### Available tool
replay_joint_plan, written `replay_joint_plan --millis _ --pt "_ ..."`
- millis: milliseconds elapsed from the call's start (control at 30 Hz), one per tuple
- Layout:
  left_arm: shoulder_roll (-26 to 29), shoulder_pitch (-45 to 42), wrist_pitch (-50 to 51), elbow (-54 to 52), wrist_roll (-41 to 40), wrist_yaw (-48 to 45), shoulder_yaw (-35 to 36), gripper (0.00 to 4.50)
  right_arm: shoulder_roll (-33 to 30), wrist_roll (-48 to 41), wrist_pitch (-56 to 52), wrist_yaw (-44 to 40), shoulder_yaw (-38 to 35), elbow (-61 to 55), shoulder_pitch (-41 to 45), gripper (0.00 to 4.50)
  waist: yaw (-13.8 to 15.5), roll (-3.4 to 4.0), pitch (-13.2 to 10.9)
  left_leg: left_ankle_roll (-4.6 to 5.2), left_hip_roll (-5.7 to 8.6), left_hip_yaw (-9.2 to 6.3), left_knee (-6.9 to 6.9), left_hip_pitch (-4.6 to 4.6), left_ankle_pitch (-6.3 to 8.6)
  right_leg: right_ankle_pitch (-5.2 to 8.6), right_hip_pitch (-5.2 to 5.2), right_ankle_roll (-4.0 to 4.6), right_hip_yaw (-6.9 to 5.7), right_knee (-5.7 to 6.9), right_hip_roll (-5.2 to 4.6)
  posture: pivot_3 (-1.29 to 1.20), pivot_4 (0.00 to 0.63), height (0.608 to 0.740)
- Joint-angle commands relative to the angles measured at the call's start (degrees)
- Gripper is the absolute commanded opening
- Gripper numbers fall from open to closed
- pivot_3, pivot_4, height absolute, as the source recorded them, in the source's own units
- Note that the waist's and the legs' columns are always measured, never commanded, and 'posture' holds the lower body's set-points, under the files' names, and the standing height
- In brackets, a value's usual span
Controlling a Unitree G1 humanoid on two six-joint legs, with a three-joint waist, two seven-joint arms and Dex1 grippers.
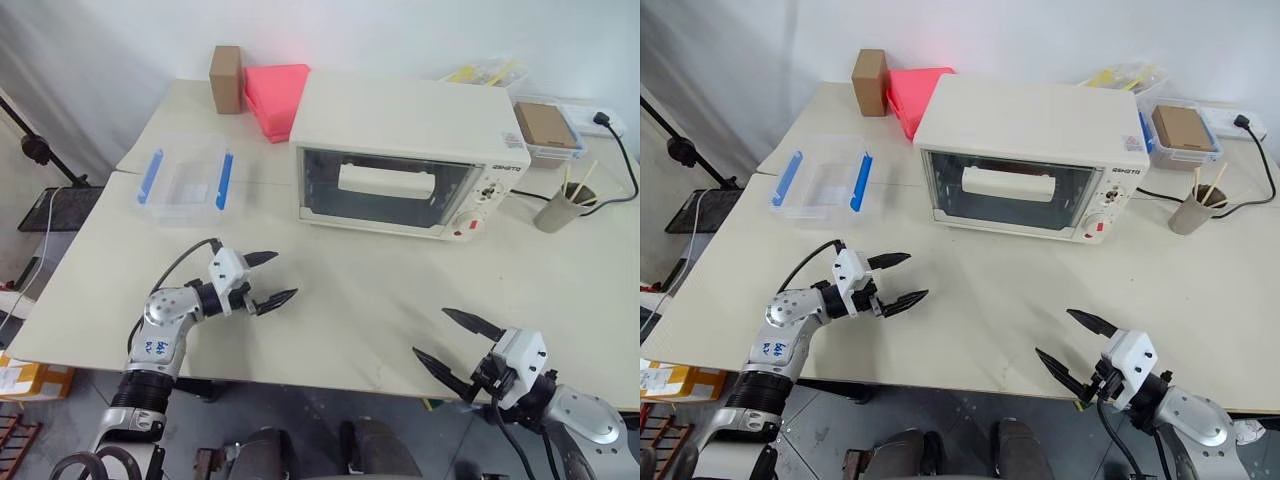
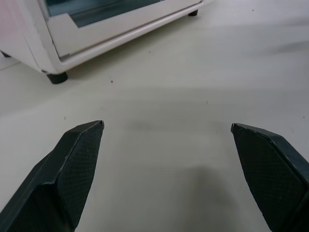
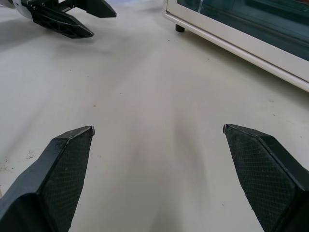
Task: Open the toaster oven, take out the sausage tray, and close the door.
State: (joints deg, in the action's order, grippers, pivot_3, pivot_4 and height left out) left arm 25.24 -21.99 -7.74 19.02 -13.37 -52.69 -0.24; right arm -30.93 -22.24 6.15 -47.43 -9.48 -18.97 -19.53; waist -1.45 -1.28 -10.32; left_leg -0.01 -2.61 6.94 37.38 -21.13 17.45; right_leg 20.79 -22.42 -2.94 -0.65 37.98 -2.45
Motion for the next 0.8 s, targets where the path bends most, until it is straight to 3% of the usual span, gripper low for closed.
replay_joint_plan --millis 33,200,267,333,567,800 --pt "0.48 -1.35 0.81 -0.64 -0.98 0.43 1.37 4.48 -0.07 -1.94 0.18 0.02 -1.95 -1.05 0.11 4.5 0.01 0.0 0.0 0.0 0.0 0.0 0.0 0.0 0.0 0.0 0.0 0.0 0.0 0.0 0.0 0.0 0.15 0.74" --pt "1.17 -0.07 3.91 -4.39 -6.2 -2.18 4.3 4.48 -0.38 -7.73 -7.11 3.21 -2.35 -4.0 5.74 4.5 -0.33 0.0 0.0 0.0 -0.01 0.0 0.02 0.01 0.0 0.0 0.0 0.0 0.01 0.04 0.0 0.0 0.15 0.74" --pt "4.96 2.76 11.87 -11.15 -16.67 -10.24 7.58 4.48 -1.13 -13.27 -14.73 6.32 -2.28 -4.72 14.6 4.5 -1.31 -0.05 -0.03 -0.04 -0.04 0.03 0.05 0.03 -0.02 0.0 -0.04 0.0 0.04 0.15 0.01 0.0 0.15 0.74" --pt "6.83 4.12 16.84 -15.17 -21.42 -11.36 9.7 4.48 -1.63 -15.92 -19.39 7.68 -2.38 -4.32 20.08 4.5 -1.74 -0.03 -0.04 -0.14 -0.09 0.08 0.11 0.04 -0.08 0.0 -0.13 0.02 0.05 0.35 0.01 0.0 0.15 0.74" --pt "9.09 7.33 22.13 -23.61 -22.64 -7.36 11.76 4.48 0.35 -15.12 -24.77 10.84 -1.08 3.51 35.86 4.5 0.28 -0.03 -0.05 -0.16 -0.03 -0.25 0.09 -0.04 -0.11 0.07 -0.07 0.14 -0.12 0.34 0.0 0.0 0.15 0.74" --pt "7.95 10.52 23.46 -27.36 -22.82 -4.6 12.47 4.48 2.61 -13.21 -23.18 8.94 0.69 6.71 41.53 4.5 -0.33 -0.02 -0.05 0.0 -0.06 -0.18 0.16 -0.17 -0.03 0.04 -0.08 0.08 0.01 0.13 0.04 0.0 0.15 0.74"
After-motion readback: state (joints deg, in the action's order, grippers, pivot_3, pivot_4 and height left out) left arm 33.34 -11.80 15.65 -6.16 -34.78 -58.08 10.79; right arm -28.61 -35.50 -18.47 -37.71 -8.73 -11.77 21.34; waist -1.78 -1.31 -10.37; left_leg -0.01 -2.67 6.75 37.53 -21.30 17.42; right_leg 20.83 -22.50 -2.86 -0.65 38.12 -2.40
